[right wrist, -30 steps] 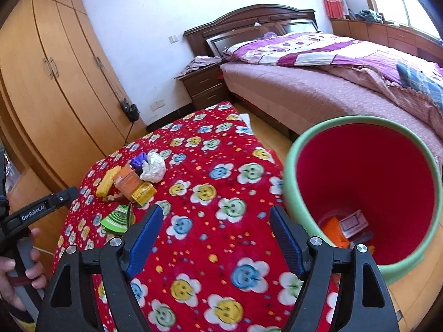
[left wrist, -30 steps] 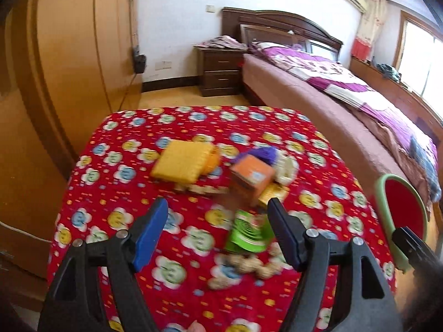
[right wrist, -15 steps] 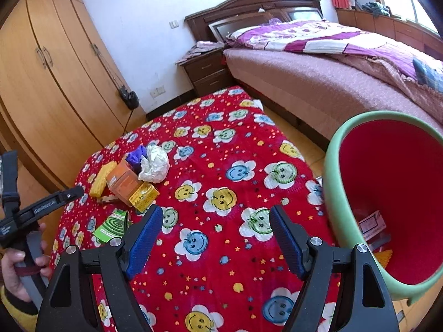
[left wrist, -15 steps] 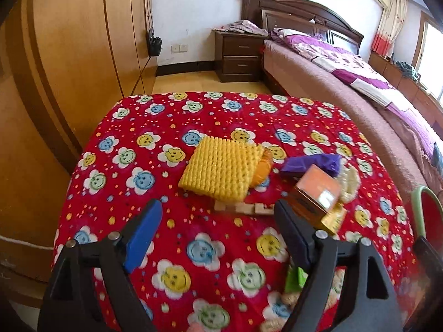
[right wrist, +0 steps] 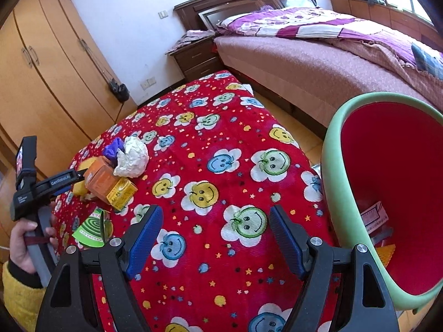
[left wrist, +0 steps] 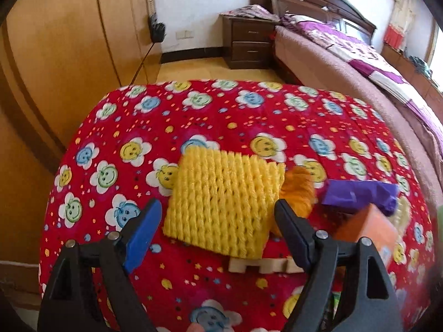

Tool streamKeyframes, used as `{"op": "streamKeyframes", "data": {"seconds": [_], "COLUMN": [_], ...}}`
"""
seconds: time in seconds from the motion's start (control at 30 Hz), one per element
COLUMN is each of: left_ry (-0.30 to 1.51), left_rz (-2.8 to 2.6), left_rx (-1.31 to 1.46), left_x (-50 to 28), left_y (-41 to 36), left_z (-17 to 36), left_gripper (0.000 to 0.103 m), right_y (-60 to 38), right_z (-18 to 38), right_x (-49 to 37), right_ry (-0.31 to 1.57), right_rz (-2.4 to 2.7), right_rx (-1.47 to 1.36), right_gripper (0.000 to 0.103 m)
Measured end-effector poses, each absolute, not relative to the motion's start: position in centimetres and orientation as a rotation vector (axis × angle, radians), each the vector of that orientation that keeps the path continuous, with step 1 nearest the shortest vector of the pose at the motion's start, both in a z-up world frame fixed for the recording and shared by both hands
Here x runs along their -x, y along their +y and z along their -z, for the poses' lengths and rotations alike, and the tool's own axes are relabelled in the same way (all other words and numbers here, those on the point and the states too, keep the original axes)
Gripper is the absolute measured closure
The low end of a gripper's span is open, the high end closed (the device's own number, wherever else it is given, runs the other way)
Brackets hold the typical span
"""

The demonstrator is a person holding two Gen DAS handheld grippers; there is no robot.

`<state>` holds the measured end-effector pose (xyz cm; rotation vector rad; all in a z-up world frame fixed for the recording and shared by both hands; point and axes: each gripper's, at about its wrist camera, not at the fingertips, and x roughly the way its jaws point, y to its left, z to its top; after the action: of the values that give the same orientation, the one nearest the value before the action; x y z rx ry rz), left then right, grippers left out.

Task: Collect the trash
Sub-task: 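Grasp the yellow foam net on the bed with the left tool, then grasp the orange square box with the right tool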

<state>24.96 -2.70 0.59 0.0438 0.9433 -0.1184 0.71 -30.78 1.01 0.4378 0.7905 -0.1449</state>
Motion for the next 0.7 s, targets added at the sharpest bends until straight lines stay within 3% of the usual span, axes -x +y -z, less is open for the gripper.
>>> {"op": "streamKeyframes", "data": {"seconds": [0.27,0.37,0.53,0.7], "left_ry": [0.987,0.978,0.962,0.937], "left_rz": [0.111,0.103,0.198,0.259], "left_rx": [0.074,0.082,0.12,0.161], "left_x": [-25.6,-25.4,-24.8,-23.3], "left_y": [-0.8,-0.9,-1.2,-0.9], "left_z": [0.9,0.9,0.5,-0.4], "left_gripper": [0.022,0.033,0.076,0.08], "right_y": [-30.5,-30.3,-30.1,-29.7], "right_z": [-0.3,-0.3,-0.4,-0.8], "right_x": [-1.2,-1.3,-1.3,-1.1], "right_ry": [0.8,0.802,0.804,0.8], "right_rz": [0.131,0.131,0.125,0.115], "right_rx": [-0.436,-0.432,-0.432,-0.426], "right_gripper": [0.023,0.023,0.023,0.023]}}
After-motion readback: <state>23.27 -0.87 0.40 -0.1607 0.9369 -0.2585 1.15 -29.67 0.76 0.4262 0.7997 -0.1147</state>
